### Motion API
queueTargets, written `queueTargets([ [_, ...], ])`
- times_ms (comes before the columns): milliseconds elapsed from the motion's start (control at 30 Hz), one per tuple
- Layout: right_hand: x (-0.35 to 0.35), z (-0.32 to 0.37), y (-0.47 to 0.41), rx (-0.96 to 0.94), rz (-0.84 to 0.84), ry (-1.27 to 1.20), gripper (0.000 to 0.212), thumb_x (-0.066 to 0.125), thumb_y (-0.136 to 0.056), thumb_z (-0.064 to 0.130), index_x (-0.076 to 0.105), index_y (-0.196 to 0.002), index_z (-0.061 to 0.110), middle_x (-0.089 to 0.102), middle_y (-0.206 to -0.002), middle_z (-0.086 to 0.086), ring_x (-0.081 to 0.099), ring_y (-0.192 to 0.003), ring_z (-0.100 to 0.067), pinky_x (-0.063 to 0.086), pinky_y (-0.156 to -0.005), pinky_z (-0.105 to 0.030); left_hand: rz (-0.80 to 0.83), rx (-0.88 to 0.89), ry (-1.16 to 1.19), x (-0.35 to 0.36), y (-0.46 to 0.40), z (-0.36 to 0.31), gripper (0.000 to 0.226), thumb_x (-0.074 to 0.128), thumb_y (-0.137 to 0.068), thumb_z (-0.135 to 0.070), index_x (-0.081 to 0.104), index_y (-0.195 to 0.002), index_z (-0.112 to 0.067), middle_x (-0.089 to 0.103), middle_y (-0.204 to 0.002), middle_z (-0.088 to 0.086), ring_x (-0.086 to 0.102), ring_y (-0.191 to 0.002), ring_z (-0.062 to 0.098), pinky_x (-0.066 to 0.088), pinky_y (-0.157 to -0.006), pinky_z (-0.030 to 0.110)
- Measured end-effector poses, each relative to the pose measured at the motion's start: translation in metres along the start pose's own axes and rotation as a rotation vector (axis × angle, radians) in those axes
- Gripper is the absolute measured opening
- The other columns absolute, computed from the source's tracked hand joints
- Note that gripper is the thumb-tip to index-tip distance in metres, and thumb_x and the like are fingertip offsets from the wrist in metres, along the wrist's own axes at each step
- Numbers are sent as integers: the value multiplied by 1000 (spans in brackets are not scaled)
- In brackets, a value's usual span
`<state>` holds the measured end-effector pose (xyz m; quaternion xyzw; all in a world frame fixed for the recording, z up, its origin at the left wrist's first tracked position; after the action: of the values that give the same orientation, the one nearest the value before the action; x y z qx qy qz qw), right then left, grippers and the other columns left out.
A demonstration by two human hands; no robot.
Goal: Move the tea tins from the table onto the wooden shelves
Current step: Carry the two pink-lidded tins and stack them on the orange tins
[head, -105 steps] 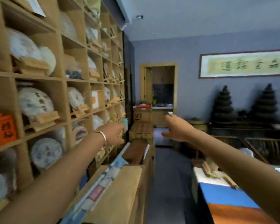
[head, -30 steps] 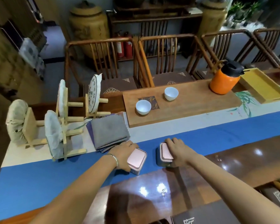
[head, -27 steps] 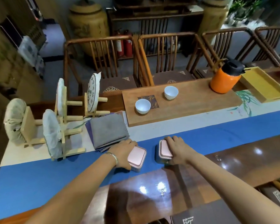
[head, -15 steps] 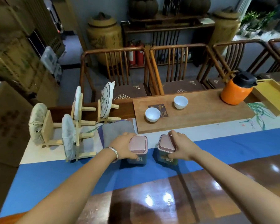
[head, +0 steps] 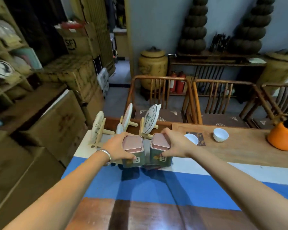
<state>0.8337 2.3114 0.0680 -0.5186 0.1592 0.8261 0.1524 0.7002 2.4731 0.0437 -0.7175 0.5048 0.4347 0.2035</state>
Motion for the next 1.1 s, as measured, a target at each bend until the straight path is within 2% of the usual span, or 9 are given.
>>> queueTargets([
  [167, 0, 114, -34, -184, -11, 10, 79, 77, -59, 57, 41, -119, 20, 56, -109, -2, 51, -93, -19, 41, -74, -33, -208, -92, 37, -90, 81, 64, 79, 83, -46, -60, 44, -112, -37, 55, -103, -12, 54, -90, 10, 42, -71, 23],
  [267, 4, 204, -46, -302, -35, 16, 78, 78, -62, 55, 42, -121, 20, 56, -110, -2, 53, -97, -21, 42, -76, -34, -331, -173, 17, -146, 156, 106, 79, 81, -43, -63, 48, -110, -36, 58, -101, -11, 55, -89, 10, 44, -70, 26],
  [367, 20, 307, -46, -414, -34, -3, 78, 78, -63, 56, 41, -122, 21, 54, -109, -1, 53, -97, -21, 43, -74, -35, -464, -266, 28, -196, 245, 148, 79, 80, -39, -63, 53, -108, -36, 61, -100, -11, 58, -91, 12, 50, -77, 33],
  [500, 52, 451, -32, -555, -2, -45, 81, 75, -58, 59, 41, -122, 23, 54, -109, 1, 51, -96, -17, 39, -72, -32, -574, -369, 47, -250, 375, 197, 80, 78, -37, -68, 52, -106, -36, 59, -97, -15, 57, -87, 6, 44, -68, 24],
  [600, 81, 567, -5, -678, 37, -63, 85, 75, -54, 61, 41, -123, 26, 56, -117, 1, 52, -100, -17, 41, -75, -31, -695, -471, 77, -285, 492, 237, 77, 82, -43, -64, 53, -108, -35, 60, -100, -17, 58, -91, 6, 46, -71, 25],
  [700, 98, 638, 11, -737, 65, -120, 86, 77, -59, 58, 40, -129, 27, 54, -125, 2, 52, -105, -15, 45, -79, -29, -742, -540, 79, -308, 569, 253, 79, 85, -44, -61, 52, -111, -35, 59, -102, -17, 58, -93, 4, 48, -74, 24],
  [767, 115, 699, 30, -807, 100, -127, 87, 77, -63, 55, 37, -134, 26, 51, -132, 1, 51, -112, -17, 46, -83, -31, -831, -603, 112, -324, 642, 264, 83, 85, -41, -60, 51, -113, -35, 59, -103, -15, 59, -94, 7, 52, -82, 30],
  [933, 143, 840, 84, -1011, 201, -146, 90, 78, -65, 54, 36, -139, 23, 48, -135, -2, 48, -117, -22, 41, -84, -31, -1045, -759, 192, -343, 803, 278, 114, 86, -32, -62, 41, -131, -28, 62, -111, -7, 61, -102, 15, 51, -94, 37],
  [1100, 151, 956, 139, -1194, 248, -201, 81, 80, -64, 53, 45, -132, 24, 51, -122, 4, 51, -104, -15, 42, -77, -27, -1246, -833, 221, -356, 930, 275, 104, 92, -35, -55, 45, -123, -27, 68, -107, -2, 66, -98, 15, 53, -92, 41],
])
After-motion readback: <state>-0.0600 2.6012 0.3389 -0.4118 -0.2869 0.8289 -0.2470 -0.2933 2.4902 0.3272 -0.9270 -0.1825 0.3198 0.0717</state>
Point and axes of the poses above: each hand's wrist, its own y-axis away from the middle knuckle, its own x-axis out of the palm, z = x × y, the point moved 10 cm from there along -y, towards the middle knuckle
